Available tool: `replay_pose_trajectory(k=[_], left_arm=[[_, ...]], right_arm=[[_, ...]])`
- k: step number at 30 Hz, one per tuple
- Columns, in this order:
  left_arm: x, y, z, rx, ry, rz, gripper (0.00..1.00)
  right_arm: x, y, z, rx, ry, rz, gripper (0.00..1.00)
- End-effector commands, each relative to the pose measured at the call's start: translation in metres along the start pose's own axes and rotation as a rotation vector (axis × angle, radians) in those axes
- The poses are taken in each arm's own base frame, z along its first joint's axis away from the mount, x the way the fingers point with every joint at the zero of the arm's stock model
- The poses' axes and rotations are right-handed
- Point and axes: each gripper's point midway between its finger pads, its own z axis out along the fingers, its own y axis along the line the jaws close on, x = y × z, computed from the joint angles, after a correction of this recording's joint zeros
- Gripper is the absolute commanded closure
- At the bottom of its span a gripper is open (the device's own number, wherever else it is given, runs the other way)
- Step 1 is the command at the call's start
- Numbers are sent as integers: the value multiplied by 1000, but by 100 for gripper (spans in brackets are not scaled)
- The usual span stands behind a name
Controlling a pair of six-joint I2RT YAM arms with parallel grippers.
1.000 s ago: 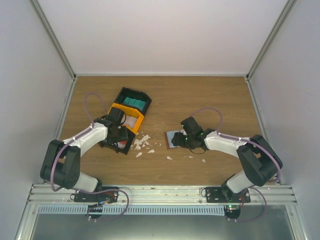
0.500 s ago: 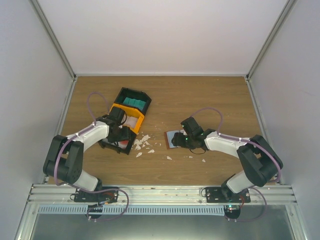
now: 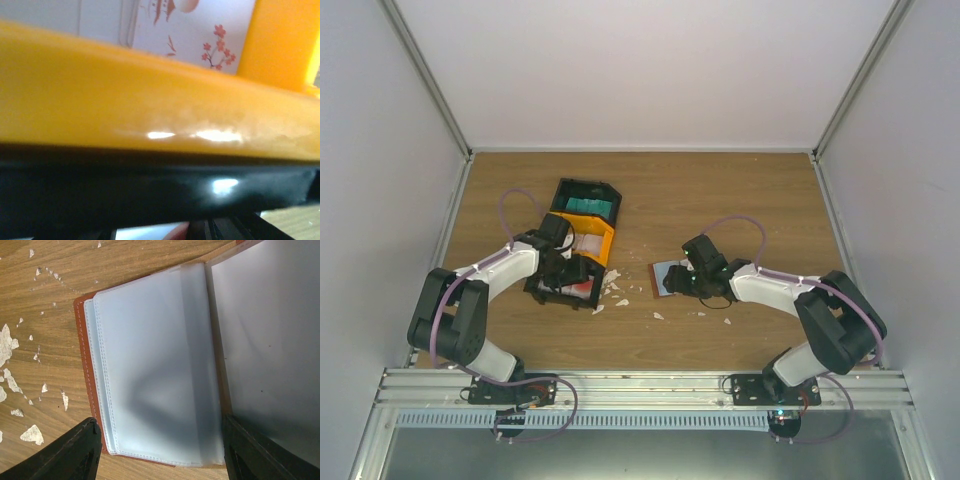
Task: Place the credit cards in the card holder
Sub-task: Move the storage box to the center of the board.
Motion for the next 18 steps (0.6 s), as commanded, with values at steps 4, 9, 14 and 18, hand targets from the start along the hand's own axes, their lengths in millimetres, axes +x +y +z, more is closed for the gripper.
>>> replay_pose_trajectory(k=[4,9,14,18], left_arm=[[8,-42,-9,234,47,42,52],[9,-57,-16,317,55,57,52],[10,-71,-23,403,60,69,52],[13,-80,-24,465,76,72,52]], right_arm=[[42,-35,11,117,130,7,33],[42,-36,11,119,129,11,34],[43,-37,12,123,132,10,34],[43,-38,12,123,132,10,33]])
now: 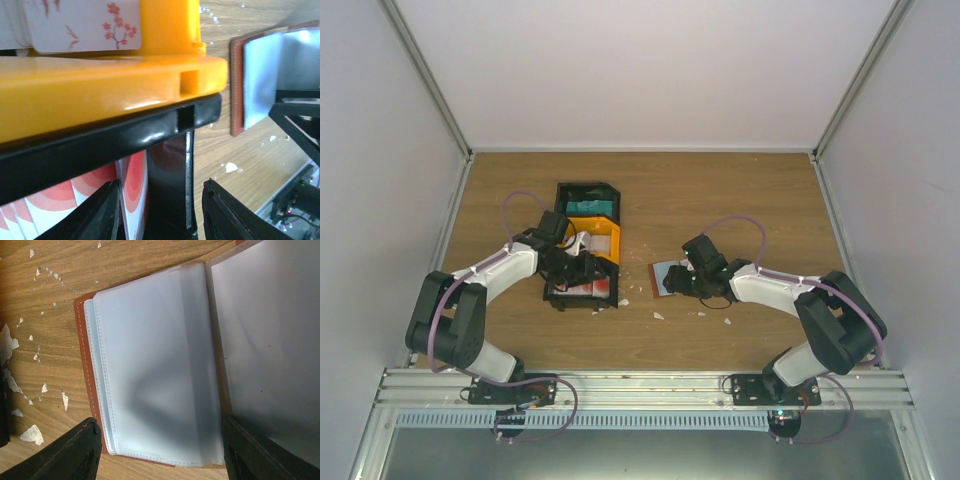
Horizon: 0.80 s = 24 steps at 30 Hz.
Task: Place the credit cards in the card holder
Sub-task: Move the storage box to the center of the board, then pick up the credit card from the storage box.
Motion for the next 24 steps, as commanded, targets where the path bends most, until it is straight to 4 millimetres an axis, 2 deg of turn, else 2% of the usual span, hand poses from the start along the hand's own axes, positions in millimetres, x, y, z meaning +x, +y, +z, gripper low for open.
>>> replay_pose_trajectory(k=[1,6,14,21,24], left_arm=[[2,-26,-2,144,3,45,52],[3,-37,-4,209,8,50,51],[9,-38,8,234,39,31,51],[13,-44,18,206,51,58,51],[14,-38,22,152,48,59,52]], right_arm=[[43,-38,12,124,134,9,34],[43,-37,13,123,132,9,34],[44,-39,14,124,134,8,34],[45,-39,14,124,135,12,34],[45,-40,14,124,133,11,33]])
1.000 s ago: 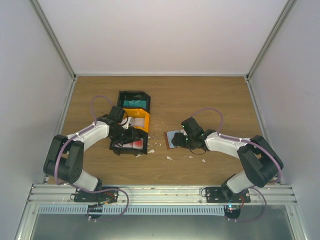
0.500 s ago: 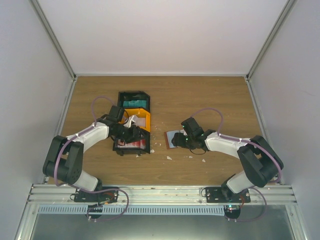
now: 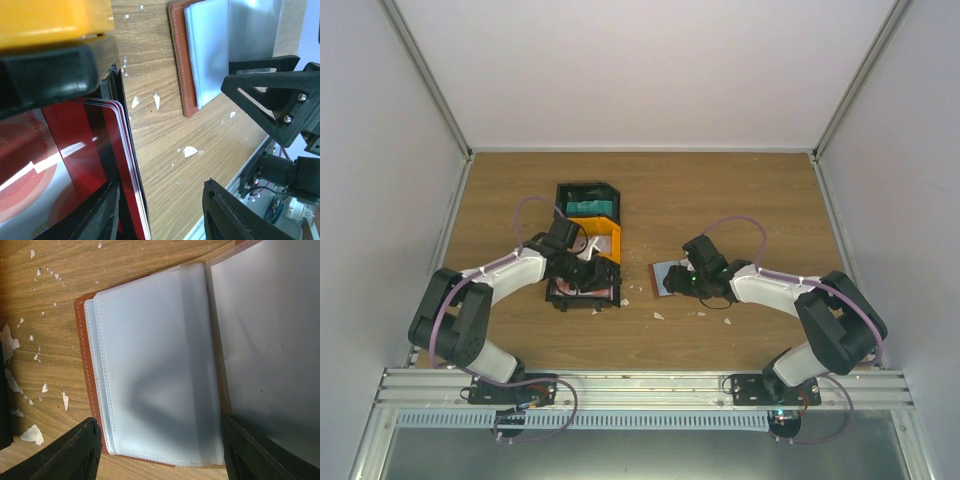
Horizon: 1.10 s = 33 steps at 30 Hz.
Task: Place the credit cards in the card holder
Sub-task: Pick up the credit card from the storage box.
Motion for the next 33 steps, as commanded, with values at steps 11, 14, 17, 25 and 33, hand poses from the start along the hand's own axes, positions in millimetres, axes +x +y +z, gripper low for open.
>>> replay_pose_trajectory(k=[11,14,17,25,33], left_arm=[[-2,8,20,-235,10,79,43],[-4,14,20,-350,-2,76,40],[-1,16,19,-443,-15,70,38],[-2,-7,19,-454,-34,100,41],[-2,-13,16,-449,-38,106,51]], right_arm=[[44,-40,14,129,130,8,34],[44,-41,14,132,129,10,34],[45,-42,14,133,131,10,33],[45,-42,14,133,129,7,34],[45,-43,14,136,128,5,33]])
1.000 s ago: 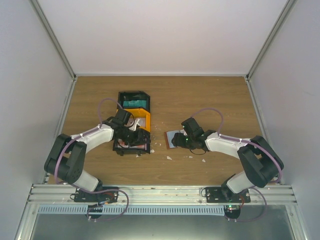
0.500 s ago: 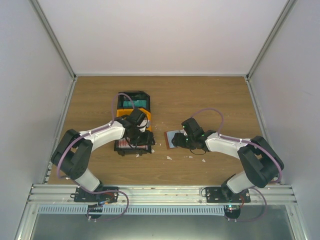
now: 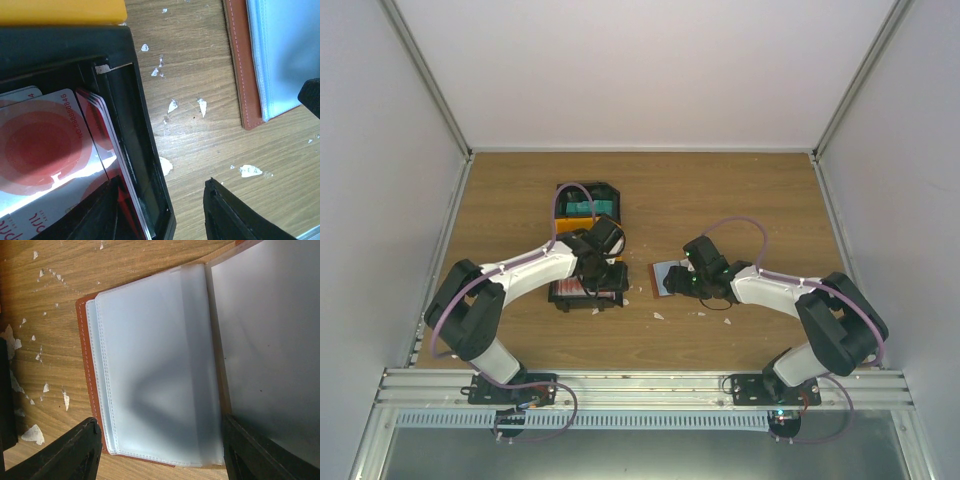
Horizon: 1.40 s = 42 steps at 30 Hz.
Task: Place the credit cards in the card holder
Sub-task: Pick up the credit card from the storage box.
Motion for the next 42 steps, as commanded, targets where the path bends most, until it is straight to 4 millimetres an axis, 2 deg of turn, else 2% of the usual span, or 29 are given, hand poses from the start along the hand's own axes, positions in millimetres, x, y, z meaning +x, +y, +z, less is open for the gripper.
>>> replay_pose_trajectory(k=[1,27,37,42], left_arm=[[-8,-9,-11,4,-36,6,52],[-6,-8,-24,4,-59,7,75],[-8,-2,-29,-36,-79,-6,94],[-9,2,-37,-59,-100,-10,100]], right_arm=[[46,-42,14,140,140,7,34],[45,-42,15,144,140,4,34],[44,-42,15,147,141,1,34],[43,-41,14,143,138,0,34]])
